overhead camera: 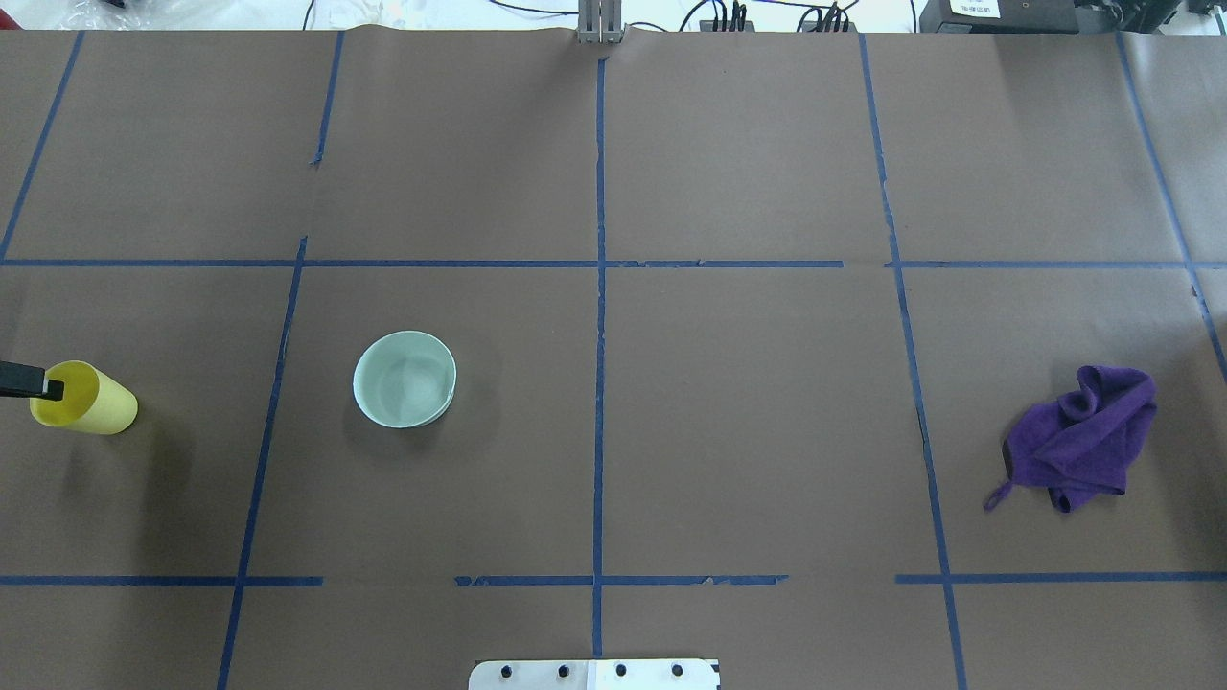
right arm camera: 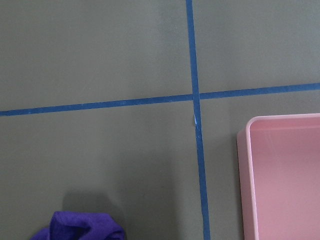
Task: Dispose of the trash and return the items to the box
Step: 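Lower the left gripper onto the yellow cup and grasp it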
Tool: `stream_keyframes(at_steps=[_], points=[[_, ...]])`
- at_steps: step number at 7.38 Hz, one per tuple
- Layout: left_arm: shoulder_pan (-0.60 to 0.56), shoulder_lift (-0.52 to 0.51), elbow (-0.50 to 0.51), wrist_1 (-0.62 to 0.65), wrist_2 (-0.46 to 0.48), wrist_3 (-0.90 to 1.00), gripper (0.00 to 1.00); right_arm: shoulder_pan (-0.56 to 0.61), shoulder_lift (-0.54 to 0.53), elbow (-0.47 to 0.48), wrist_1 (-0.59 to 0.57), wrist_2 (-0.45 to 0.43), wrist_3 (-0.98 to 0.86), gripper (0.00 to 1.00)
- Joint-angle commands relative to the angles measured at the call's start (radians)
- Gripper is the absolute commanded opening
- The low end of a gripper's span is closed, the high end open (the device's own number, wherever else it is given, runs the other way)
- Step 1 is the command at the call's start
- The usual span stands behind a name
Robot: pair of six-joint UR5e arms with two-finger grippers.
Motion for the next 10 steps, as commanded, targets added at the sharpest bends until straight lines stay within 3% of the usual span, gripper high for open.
stream_keyframes(at_steps=[1,4,5,6,8,9,10], points=[[0.016,-0.004,0.004,-0.001,0.003,-0.001,0.96,0.000,0.003,0.003,0.000,0.002,0.000,1.00],[0.036,-0.015,0.013,-0.003,0.031,-0.002,0.91,0.000,0.003,0.000,0.000,-0.002,-0.002,1.00],[0.043,-0.021,0.015,-0.003,0.031,-0.002,0.83,0.000,0.003,0.000,0.000,-0.005,-0.002,1.00],[0.046,-0.021,0.015,-0.004,0.031,-0.002,0.68,0.000,0.003,0.000,0.000,-0.008,-0.002,1.00],[0.046,-0.021,0.013,-0.006,0.054,-0.002,0.12,0.000,0.003,0.000,0.000,-0.008,-0.002,1.00],[0.047,-0.023,0.012,-0.009,0.052,-0.014,0.00,0.000,0.003,0.001,0.000,-0.005,-0.002,1.00],[0.046,-0.021,0.003,-0.022,0.052,-0.046,0.00,0.000,0.003,0.001,-0.002,-0.005,-0.002,1.00]])
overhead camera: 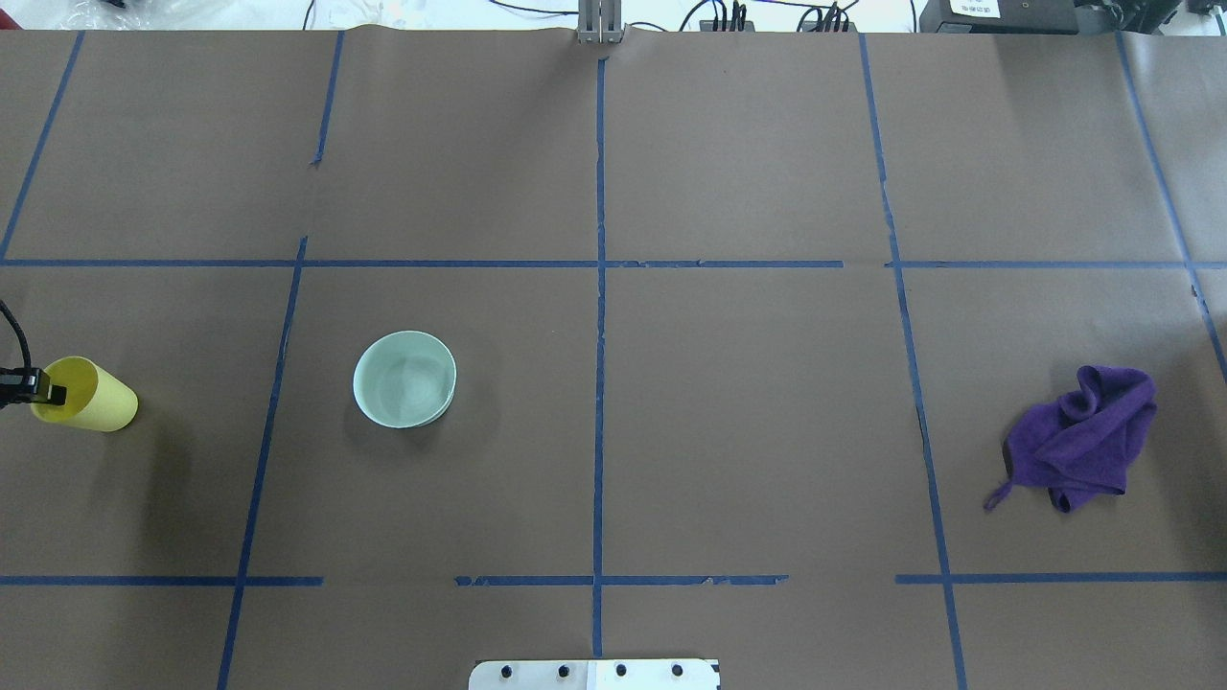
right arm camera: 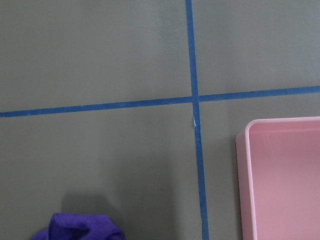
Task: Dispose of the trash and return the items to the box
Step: 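Lower the left gripper onto the yellow cup and grasp it, then lift the yellow cup with the left gripper while the right gripper reaches for the cloth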
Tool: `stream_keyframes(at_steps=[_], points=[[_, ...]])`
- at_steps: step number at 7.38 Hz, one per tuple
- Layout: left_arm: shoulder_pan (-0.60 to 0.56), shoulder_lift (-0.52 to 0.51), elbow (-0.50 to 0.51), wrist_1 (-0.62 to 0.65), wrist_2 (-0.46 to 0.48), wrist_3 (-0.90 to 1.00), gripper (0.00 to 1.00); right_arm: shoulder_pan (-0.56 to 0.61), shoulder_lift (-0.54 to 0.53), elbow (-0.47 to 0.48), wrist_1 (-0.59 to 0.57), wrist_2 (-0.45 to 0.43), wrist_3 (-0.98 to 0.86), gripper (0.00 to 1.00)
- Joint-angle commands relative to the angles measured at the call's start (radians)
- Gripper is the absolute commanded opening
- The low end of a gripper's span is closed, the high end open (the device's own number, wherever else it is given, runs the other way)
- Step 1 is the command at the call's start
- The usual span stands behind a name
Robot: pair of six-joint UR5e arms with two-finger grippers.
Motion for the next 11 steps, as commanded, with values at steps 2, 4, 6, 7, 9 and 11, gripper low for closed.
stream_keyframes(at_steps=[2,4,6,7,9,11], points=[[-0.016,0.014,-0.079,-0.007,-0.011,-0.031,0.00,-0.008,0.005,0.010,-0.004,0.004,0.002,1.00],[-0.026,0.043,-0.207,0.093,-0.023,-0.028,0.00,-0.070,0.017,0.036,-0.012,0.022,0.020,1.00],[-0.065,0.027,-0.278,0.212,-0.025,-0.011,0.00,-0.072,0.014,0.035,-0.003,0.122,0.025,1.00],[-0.077,0.024,-0.272,0.215,-0.027,-0.003,0.00,-0.075,0.015,0.033,0.003,0.127,0.128,1.00],[-0.132,0.013,-0.284,0.281,-0.074,0.090,0.00,-0.151,-0.030,0.038,0.176,0.058,0.330,1.00],[-0.245,-0.063,-0.284,0.434,-0.074,0.249,0.00,-0.298,-0.073,0.033,0.369,-0.043,0.571,1.00]])
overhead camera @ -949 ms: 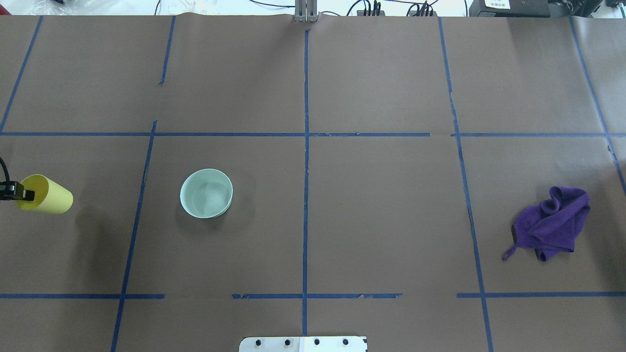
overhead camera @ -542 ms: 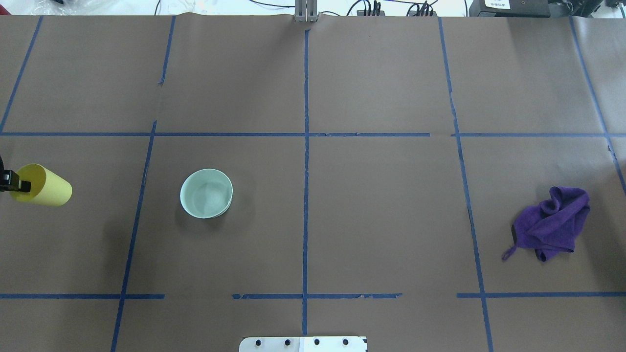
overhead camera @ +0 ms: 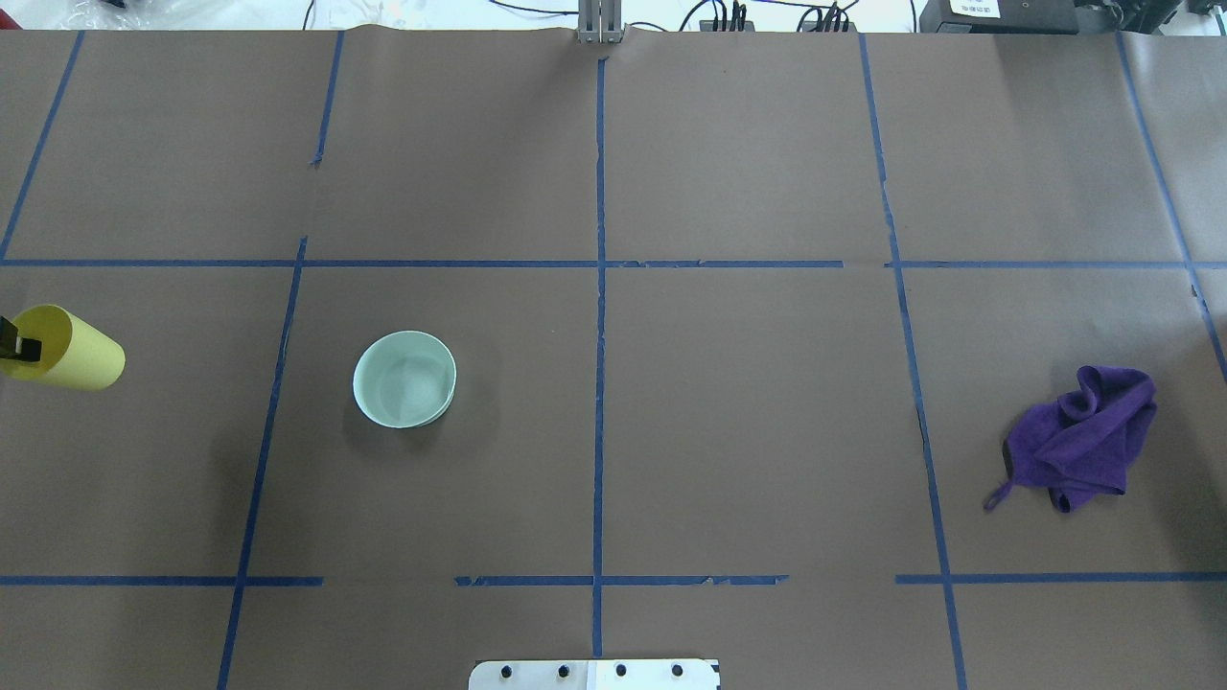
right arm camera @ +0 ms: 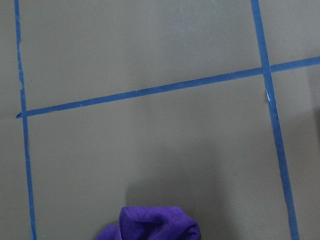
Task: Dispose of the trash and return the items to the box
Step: 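Lift the yellow cup with the left gripper while the right gripper reaches for the cloth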
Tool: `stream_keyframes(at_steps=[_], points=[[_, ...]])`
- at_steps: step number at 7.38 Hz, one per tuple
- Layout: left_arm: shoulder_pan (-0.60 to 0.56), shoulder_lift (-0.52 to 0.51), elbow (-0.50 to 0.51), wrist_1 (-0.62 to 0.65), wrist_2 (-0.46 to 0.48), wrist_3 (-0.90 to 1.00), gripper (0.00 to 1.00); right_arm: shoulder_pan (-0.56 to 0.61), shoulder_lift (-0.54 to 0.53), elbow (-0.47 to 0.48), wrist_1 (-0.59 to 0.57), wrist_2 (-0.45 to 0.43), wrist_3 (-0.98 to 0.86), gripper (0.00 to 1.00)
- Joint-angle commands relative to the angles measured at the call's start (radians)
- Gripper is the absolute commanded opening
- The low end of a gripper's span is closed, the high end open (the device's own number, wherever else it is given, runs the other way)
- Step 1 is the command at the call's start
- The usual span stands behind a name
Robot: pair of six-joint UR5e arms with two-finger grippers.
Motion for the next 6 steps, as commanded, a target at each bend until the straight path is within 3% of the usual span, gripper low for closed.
stream_keyframes(at_steps=[1,3,6], points=[[-0.146,-0.106,-0.001,0.201,-0.004,0.182,0.00,-0.168,-0.034,-0.003,0.183,-0.116,0.250,1.00],[-0.305,-0.238,-0.003,0.411,-0.003,0.374,0.00,-0.308,-0.034,-0.014,0.255,-0.212,0.434,1.00],[-0.366,-0.251,0.002,0.447,-0.001,0.439,0.00,-0.451,-0.055,-0.035,0.296,-0.316,0.507,1.00]])
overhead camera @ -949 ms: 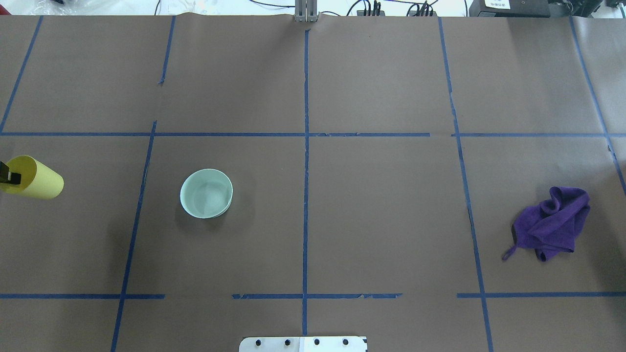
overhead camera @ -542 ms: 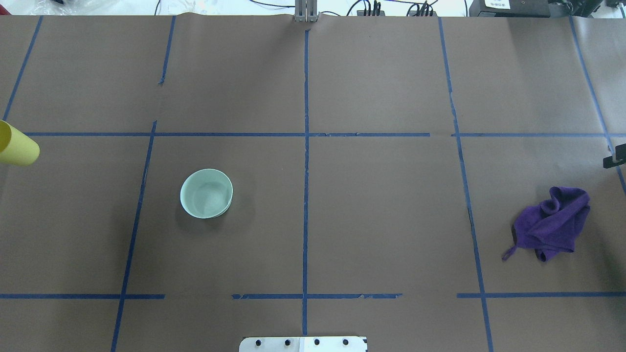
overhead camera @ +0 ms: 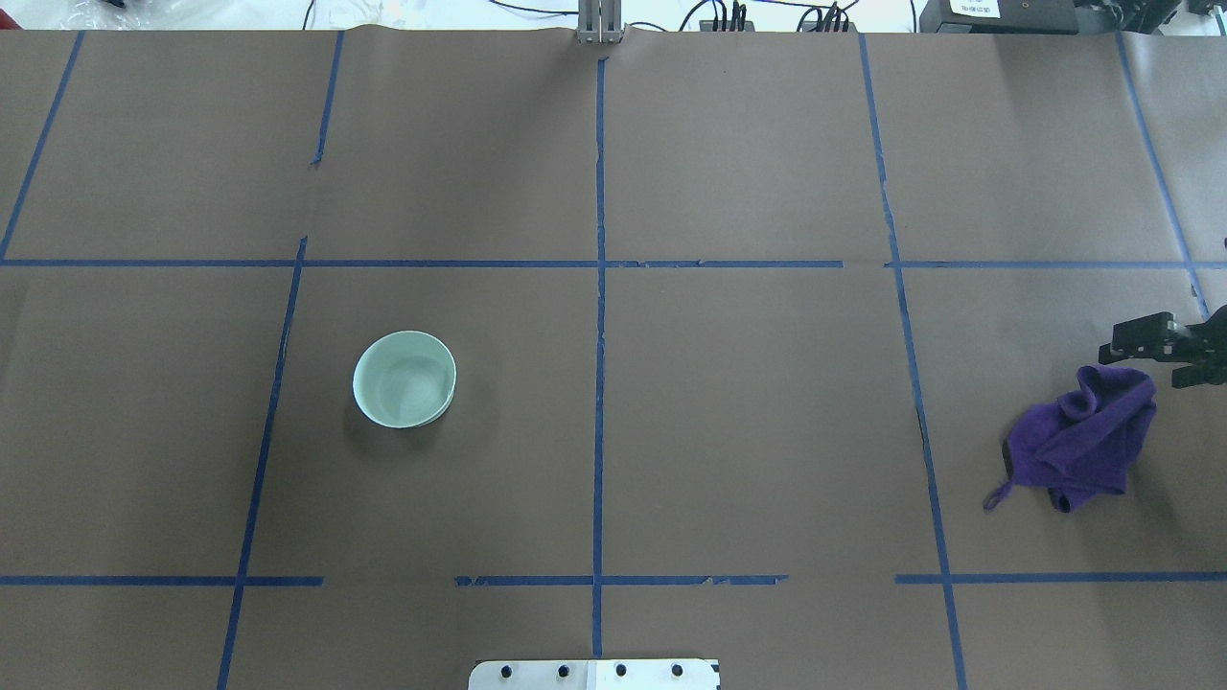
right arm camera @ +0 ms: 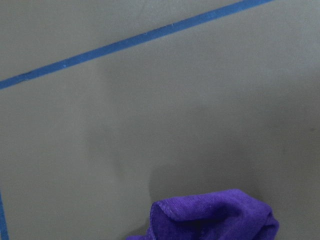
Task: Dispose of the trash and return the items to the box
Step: 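Grasp the purple cloth with the right gripper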
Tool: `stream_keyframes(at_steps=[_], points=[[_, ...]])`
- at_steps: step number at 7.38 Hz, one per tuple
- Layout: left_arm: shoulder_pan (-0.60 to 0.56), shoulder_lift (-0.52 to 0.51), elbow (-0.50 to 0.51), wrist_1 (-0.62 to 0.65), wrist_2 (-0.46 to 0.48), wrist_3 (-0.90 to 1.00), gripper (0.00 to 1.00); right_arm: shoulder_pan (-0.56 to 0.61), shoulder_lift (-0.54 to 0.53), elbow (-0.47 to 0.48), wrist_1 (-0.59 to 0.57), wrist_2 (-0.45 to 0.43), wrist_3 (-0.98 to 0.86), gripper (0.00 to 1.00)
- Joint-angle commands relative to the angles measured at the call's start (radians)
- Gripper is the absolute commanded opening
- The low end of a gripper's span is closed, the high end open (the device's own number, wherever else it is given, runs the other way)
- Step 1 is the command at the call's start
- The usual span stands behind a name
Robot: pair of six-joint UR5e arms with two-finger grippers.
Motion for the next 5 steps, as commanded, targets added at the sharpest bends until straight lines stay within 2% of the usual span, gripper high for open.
stream_keyframes(at_steps=[1,5], points=[[-0.020,-0.006,0.009,0.011,0.001,0.020,0.00,-0.078,-0.016,-0.017,0.014,-0.061,0.019,1.00],[-0.057,-0.001,0.055,0.008,0.006,0.123,0.00,-0.089,-0.036,-0.040,0.012,-0.061,0.016,1.00]])
